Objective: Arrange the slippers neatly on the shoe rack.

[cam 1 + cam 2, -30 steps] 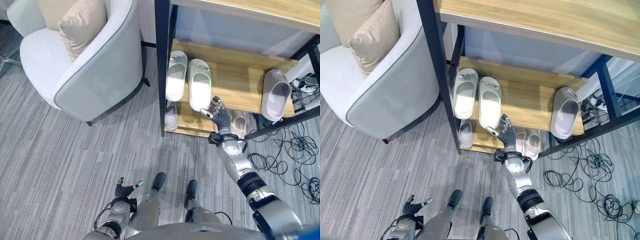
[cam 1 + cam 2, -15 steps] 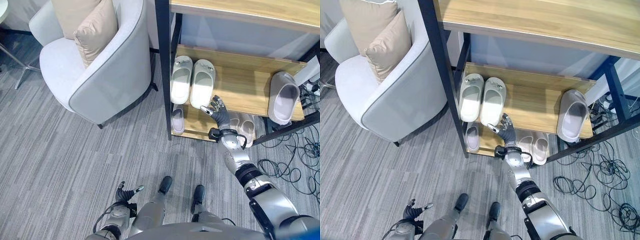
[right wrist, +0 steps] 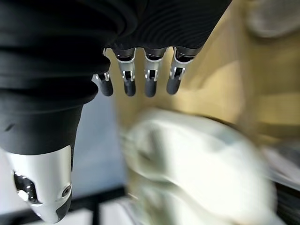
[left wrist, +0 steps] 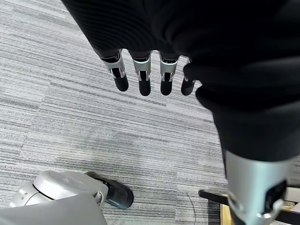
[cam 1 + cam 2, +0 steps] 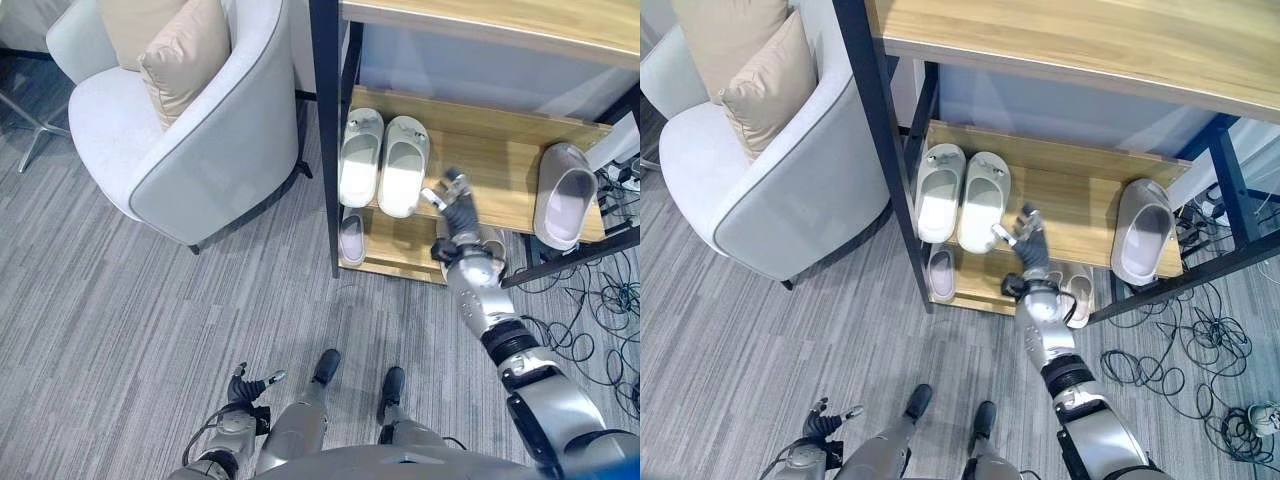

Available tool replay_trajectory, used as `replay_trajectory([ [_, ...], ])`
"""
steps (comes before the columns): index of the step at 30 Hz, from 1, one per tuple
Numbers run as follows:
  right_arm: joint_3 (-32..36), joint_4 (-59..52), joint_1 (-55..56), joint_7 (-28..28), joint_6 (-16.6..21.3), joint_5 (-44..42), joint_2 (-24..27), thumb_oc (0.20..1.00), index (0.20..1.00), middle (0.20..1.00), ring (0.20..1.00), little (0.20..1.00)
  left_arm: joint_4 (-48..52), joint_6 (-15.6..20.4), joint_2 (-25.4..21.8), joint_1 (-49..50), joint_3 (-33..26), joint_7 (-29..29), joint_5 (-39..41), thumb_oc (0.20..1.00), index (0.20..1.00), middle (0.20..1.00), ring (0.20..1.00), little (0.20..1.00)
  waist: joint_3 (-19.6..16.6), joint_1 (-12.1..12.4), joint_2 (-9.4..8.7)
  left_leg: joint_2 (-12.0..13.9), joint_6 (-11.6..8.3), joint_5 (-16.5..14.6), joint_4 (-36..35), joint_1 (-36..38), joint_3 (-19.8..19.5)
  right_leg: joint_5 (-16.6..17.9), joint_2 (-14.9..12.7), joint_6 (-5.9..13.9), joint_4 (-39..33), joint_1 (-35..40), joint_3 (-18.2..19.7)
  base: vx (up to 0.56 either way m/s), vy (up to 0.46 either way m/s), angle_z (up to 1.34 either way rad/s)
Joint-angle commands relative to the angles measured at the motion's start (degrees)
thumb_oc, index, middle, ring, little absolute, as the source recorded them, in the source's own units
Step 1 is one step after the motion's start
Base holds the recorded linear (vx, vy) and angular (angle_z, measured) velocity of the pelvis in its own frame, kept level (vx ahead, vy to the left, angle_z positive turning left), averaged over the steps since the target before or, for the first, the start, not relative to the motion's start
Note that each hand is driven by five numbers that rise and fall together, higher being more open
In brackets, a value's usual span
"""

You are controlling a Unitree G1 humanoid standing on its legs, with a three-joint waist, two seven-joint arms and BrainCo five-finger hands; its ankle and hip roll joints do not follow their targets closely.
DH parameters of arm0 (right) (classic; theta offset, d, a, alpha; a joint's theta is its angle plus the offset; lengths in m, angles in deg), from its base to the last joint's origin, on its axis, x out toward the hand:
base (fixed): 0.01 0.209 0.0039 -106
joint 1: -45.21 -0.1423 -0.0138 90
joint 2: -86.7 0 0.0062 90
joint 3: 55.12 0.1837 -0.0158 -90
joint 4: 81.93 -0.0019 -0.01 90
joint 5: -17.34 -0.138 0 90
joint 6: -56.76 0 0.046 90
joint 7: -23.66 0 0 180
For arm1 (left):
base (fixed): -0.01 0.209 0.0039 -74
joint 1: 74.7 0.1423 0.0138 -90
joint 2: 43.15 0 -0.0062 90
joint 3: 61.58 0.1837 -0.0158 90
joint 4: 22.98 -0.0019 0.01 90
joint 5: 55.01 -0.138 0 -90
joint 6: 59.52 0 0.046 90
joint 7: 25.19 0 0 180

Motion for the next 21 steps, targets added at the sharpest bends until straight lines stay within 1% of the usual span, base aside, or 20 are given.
replay_trajectory([
  [1,0.6,-2.9,-3.2,2.1,4.2,0.2,1.9,1.0,1.0,1.0,1.0,1.0,-5.1,-0.3,0.8,-1.2,-0.1,0.6,-1.5,1.0,1.0,1.0,1.0,1.0,-0.2,-0.2,0.34,1.1,0.02,-5.2,-1.7,1.9,-0.7,-5.3,-2.0,3.73,0.6,4.8,-1.6,0.0,0.0,0.0],
  [5,1.1,-3.6,-4.4,4.4,2.8,2.6,5.0,1.0,1.0,1.0,1.0,1.0,-5.6,-0.5,0.9,-0.7,-0.5,0.7,-1.1,1.0,1.0,1.0,1.0,1.0,-0.3,-0.9,0.56,1.4,0.06,-5.3,-1.7,2.3,-0.1,-5.2,-1.9,3.64,0.6,4.8,-0.8,0.01,-0.027,-0.08],
  [17,-0.4,3.5,-12.8,8.3,-0.7,4.9,12.6,1.0,1.0,1.0,1.0,1.0,-5.7,-0.4,0.6,-0.1,0.0,1.2,1.4,1.0,1.0,1.0,1.0,1.0,0.1,-2.1,1.54,2.1,-0.31,-4.9,-1.7,2.1,1.3,-5.0,-1.2,3.48,0.6,3.7,1.2,0.01,-0.035,-0.09],
  [21,-1.8,7.0,-16.6,10.7,-3.2,7.7,15.3,1.0,1.0,1.0,1.0,1.0,-5.5,-0.2,0.5,0.0,0.6,1.1,2.4,1.0,1.0,1.0,1.0,1.0,0.4,-2.5,1.93,2.1,-0.42,-4.9,-1.7,1.8,1.8,-5.0,-1.1,3.5,0.6,3.3,1.7,0.01,-0.02,-0.04],
])
